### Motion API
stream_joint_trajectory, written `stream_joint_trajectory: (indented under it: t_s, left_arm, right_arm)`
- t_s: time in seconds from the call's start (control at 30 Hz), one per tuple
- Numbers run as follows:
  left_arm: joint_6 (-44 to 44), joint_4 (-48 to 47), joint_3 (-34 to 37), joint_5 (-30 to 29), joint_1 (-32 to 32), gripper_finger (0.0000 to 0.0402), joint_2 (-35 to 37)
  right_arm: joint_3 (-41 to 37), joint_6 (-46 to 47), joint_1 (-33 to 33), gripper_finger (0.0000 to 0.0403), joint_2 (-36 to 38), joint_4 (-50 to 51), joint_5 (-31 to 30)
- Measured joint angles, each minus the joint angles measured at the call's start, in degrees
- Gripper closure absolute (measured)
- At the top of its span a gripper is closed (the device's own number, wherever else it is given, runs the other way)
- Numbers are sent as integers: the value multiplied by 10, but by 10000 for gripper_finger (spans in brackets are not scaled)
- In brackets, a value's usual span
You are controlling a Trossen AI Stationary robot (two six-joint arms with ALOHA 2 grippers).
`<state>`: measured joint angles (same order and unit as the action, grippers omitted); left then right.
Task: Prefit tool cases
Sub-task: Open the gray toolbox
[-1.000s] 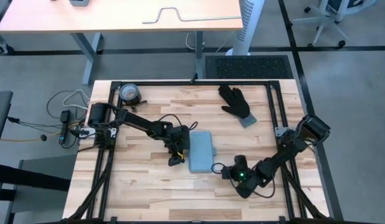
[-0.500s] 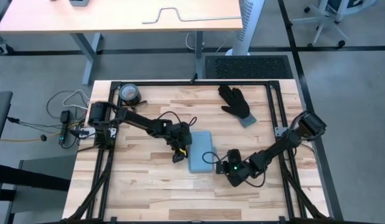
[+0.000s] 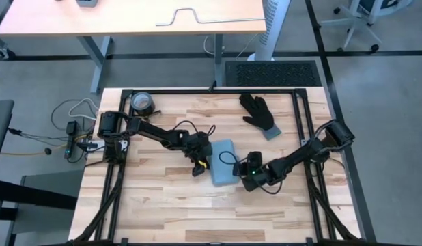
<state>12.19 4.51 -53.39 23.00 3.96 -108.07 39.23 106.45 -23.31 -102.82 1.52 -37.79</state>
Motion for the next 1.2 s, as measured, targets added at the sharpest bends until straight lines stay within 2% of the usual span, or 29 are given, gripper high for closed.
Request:
stream_joint_trajectory:
  t_s: [0.37,0.67,0.97,1.2]
  left_arm:
    - [-27,-33,-1,5,5,401,2]
    - [-42,-32,-1,7,13,401,2]
    - [-49,-34,0,5,13,401,2]
    - [-53,-41,0,3,13,402,3]
  right_arm:
    - [-5,-15,-8,392,46,11,1]
    - [-4,-70,-3,392,51,-69,-1]
    - [9,-75,-3,392,52,-73,-6]
    - [16,-111,-3,392,94,-74,-13]
